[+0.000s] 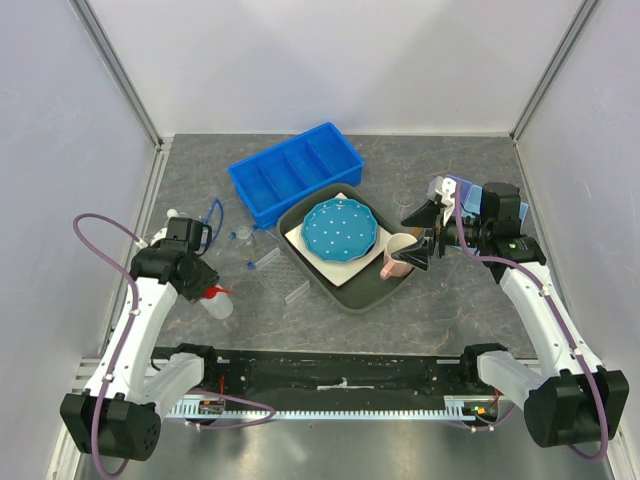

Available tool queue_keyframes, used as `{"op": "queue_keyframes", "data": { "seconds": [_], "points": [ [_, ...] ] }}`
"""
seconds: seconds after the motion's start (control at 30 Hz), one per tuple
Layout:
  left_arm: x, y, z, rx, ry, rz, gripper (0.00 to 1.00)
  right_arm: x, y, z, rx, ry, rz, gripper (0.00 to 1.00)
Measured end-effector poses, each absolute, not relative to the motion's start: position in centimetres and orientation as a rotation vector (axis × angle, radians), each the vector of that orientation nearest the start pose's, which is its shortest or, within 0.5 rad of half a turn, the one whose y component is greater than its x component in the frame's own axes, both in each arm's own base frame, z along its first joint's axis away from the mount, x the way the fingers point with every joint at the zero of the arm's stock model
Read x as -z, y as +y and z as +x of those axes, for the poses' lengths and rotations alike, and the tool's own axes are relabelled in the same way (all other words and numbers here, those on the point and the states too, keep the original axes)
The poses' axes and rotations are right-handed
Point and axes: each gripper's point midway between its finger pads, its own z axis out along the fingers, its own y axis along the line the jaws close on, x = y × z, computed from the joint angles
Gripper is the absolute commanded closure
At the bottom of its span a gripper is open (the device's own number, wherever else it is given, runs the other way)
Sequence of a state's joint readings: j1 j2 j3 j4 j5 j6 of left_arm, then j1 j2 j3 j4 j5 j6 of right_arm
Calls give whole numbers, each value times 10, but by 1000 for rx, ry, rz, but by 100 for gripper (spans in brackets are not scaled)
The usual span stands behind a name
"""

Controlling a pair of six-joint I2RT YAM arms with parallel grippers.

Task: Organize the chemistry lab equipment

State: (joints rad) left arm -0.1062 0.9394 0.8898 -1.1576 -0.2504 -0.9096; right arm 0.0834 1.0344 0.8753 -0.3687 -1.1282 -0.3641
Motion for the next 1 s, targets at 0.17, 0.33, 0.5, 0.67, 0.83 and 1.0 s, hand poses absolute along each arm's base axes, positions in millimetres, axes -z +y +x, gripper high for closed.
{"op": "queue_keyframes", "data": {
  "seconds": [0.17,0.33,0.5,0.67,0.83,1.0],
  "points": [
    [-132,-11,179,-16,2459,-1109,76,-246,173,243,-974,1597,-1031,2],
    [-135,-20,181,60,2471,-1075,82,-246,173,243,-971,1594,-1035,2],
    [-144,-35,181,188,2504,-953,87,-245,173,241,-974,1590,-1042,2],
    [-164,-64,183,415,2542,-731,98,-245,176,235,-998,1559,-1080,2],
    [-188,-106,183,743,2540,-460,98,-240,185,218,-1049,1519,-1163,2],
    [-210,-149,180,1026,2507,-200,98,-232,209,193,-1137,1476,-1298,2]
  ]
}}
